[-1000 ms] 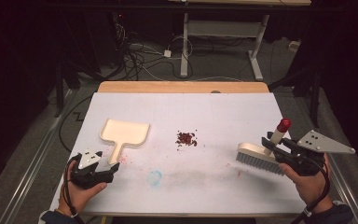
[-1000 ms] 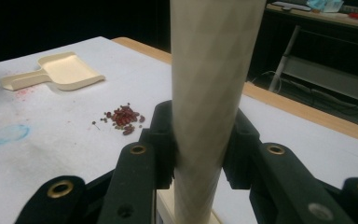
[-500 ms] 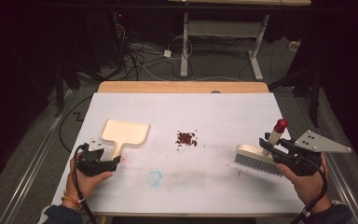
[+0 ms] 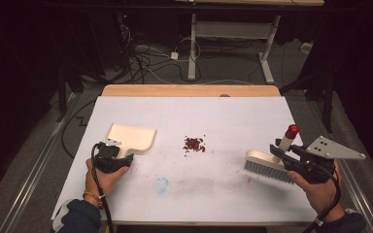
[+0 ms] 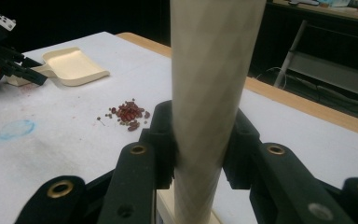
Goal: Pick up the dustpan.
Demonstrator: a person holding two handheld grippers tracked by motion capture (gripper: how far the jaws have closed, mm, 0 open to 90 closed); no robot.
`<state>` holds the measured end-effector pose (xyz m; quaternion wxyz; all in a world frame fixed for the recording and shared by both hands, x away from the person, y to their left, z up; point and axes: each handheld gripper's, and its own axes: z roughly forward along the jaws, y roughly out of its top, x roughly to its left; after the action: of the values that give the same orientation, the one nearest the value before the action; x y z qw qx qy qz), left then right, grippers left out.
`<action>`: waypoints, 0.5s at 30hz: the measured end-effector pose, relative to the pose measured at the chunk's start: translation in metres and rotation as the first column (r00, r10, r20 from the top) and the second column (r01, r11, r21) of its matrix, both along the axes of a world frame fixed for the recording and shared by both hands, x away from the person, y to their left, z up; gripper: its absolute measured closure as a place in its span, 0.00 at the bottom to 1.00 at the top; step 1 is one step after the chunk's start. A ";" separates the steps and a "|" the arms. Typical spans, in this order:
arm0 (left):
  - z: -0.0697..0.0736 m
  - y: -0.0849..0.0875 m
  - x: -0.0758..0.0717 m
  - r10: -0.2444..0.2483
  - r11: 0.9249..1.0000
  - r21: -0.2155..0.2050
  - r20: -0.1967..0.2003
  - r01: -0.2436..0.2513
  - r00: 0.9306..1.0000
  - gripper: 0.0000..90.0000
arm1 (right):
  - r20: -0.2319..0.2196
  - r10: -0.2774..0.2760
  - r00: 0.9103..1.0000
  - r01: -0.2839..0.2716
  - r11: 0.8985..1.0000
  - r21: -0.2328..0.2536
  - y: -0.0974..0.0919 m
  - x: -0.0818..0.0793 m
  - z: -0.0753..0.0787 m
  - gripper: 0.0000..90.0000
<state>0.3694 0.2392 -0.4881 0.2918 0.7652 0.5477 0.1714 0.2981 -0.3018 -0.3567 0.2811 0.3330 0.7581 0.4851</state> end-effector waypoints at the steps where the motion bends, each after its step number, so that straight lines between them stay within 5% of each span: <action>1: 0.000 0.000 0.000 0.006 1.000 0.001 0.003 -0.006 1.000 0.54 | 0.000 -0.003 1.000 0.003 1.000 0.001 0.000 0.000 0.000 0.78; 7: 0.001 -0.006 -0.001 -0.001 0.999 0.042 0.011 0.001 1.000 0.70 | 0.001 -0.004 1.000 0.004 1.000 -0.001 0.001 -0.001 0.000 0.78; 15: 0.004 -0.006 -0.001 -0.011 0.998 0.060 0.009 0.011 1.000 0.71 | -0.005 0.006 1.000 -0.006 1.000 -0.010 0.004 0.000 -0.002 0.78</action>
<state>0.3684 0.2331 -0.4838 0.2723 0.7757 0.5367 0.1897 0.2985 -0.2978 -0.3583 0.2795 0.3306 0.7622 0.4813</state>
